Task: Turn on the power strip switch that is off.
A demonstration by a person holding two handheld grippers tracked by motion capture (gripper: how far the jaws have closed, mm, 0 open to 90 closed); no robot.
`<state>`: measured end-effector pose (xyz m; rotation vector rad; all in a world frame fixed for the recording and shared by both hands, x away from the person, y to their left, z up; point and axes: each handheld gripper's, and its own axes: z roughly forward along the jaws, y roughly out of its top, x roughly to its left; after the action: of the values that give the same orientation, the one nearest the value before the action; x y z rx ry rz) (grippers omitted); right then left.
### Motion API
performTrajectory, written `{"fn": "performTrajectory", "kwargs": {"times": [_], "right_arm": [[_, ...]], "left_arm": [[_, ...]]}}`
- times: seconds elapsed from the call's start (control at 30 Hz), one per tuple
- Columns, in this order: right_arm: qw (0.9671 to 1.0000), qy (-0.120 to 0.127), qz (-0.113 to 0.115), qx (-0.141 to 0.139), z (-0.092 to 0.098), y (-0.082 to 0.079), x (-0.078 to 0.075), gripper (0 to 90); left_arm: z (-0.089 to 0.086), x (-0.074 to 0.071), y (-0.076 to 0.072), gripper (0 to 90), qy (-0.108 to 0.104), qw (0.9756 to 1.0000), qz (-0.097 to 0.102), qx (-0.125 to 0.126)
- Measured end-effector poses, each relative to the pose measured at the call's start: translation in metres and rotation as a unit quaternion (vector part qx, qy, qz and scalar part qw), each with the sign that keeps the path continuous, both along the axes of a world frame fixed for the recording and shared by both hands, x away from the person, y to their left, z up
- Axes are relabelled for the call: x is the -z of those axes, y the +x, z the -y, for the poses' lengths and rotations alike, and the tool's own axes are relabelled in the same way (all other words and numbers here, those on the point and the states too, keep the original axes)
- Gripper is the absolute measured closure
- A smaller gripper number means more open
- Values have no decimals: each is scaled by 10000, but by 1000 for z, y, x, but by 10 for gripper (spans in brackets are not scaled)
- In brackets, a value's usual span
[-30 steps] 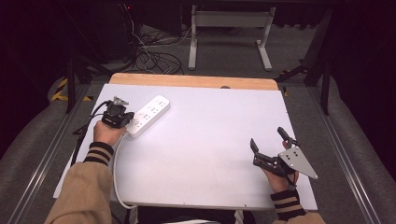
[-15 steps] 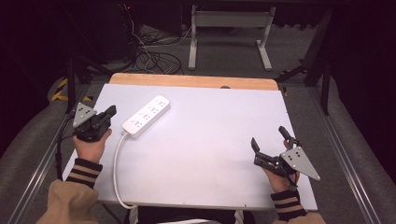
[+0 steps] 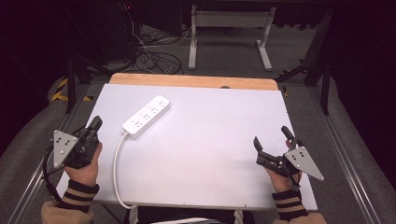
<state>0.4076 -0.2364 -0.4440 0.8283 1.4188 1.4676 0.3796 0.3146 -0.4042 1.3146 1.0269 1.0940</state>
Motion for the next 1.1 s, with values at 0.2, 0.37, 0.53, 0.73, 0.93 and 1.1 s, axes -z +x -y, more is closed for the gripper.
{"fn": "performTrajectory", "kwargs": {"times": [0.2,0.37,0.53,0.73,0.93,1.1], "right_arm": [[10000,-53,-23,-30,-2,0,1,50],[10000,-38,-15,-13,-1,1,1,50],[10000,-42,8,-21,-1,1,0,51],[10000,-36,-6,-8,-1,0,0,52],[10000,-54,5,-9,-1,0,0,52],[10000,-46,8,-16,-1,0,0,52]], "left_arm": [[-5,2,3,900,-1,9998,-171,-62],[-4,2,3,899,19,9998,-164,-88],[-5,3,4,899,39,9996,-210,-167],[-3,8,7,419,50,9996,228,-188],[0,11,10,108,17,9983,544,-212],[1,13,12,69,21,9986,459,-257]]}}
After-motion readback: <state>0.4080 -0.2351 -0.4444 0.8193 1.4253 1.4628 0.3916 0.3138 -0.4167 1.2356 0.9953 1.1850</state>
